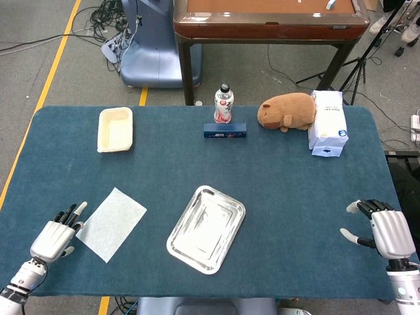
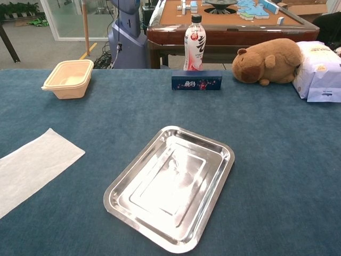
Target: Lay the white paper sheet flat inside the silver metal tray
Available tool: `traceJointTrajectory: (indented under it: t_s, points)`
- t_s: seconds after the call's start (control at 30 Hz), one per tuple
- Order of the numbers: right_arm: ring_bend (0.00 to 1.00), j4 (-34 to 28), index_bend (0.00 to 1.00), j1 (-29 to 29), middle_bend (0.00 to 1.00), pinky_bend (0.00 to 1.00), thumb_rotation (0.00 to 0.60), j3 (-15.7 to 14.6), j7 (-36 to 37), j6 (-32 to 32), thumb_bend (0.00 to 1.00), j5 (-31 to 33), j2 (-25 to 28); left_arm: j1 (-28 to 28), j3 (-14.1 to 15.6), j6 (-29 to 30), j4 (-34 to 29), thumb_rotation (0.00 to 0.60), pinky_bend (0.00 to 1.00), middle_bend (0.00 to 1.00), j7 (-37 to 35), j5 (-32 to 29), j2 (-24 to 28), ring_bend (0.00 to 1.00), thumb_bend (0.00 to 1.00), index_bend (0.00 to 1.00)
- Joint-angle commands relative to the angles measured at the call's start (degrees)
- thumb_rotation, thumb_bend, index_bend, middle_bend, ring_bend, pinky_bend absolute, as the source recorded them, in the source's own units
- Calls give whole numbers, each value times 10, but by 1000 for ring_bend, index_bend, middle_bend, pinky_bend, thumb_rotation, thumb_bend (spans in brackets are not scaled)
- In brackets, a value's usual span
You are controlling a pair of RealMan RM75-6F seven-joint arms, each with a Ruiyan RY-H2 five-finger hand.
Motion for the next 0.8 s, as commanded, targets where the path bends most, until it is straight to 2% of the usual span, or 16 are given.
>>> traceJointTrajectory:
  t_s: [0.03, 0.8]
  points:
    - [395, 0, 476, 0, 493, 421, 600, 0, 0, 0, 56, 0, 0, 0, 0, 0, 4, 600, 219, 0, -3, -1, -3, 0, 97, 411]
    - [395, -1, 476, 0, 493, 421, 600, -1, -1, -2, 56, 0, 0, -6, 2, -7, 16, 600, 219, 0, -23, -7, -16, 0, 107, 429]
